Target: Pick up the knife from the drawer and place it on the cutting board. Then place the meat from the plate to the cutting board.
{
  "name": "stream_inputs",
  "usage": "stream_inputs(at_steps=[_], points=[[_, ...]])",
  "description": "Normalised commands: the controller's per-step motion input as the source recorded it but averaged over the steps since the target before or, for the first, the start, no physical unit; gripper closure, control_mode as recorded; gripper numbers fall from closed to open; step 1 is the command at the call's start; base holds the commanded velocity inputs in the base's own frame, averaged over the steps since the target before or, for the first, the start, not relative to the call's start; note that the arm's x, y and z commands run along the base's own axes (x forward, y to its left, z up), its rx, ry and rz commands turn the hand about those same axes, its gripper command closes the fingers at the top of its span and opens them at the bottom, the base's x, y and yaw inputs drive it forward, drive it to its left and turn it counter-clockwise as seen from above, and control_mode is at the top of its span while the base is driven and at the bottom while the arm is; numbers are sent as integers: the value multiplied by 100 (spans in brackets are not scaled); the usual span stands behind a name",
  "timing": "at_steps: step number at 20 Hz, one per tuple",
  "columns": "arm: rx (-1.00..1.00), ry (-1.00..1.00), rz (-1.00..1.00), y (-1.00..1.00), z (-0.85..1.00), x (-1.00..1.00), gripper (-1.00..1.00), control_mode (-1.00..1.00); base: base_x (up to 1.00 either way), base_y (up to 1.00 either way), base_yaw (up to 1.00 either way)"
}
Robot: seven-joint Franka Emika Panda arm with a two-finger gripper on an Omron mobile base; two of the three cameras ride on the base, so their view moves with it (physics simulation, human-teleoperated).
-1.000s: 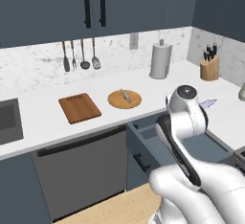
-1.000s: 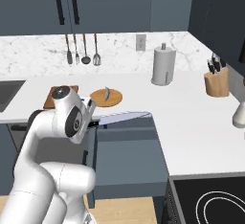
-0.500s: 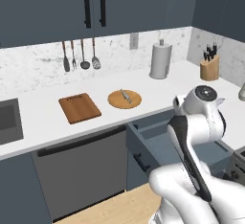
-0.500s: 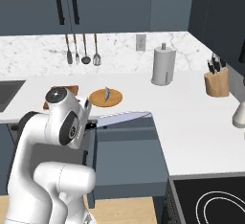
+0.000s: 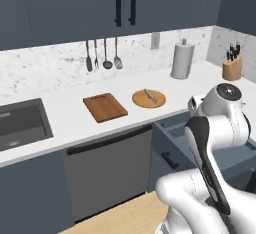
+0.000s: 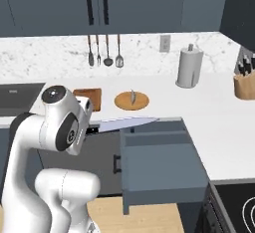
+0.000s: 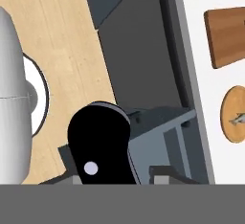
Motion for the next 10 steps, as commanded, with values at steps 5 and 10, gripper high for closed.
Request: stream_inputs(at_steps=[5, 10], points=[[0, 0, 0, 0, 0, 0, 100, 100, -1, 100, -1], [0, 0, 0, 0, 0, 0, 100, 100, 41, 99, -3]])
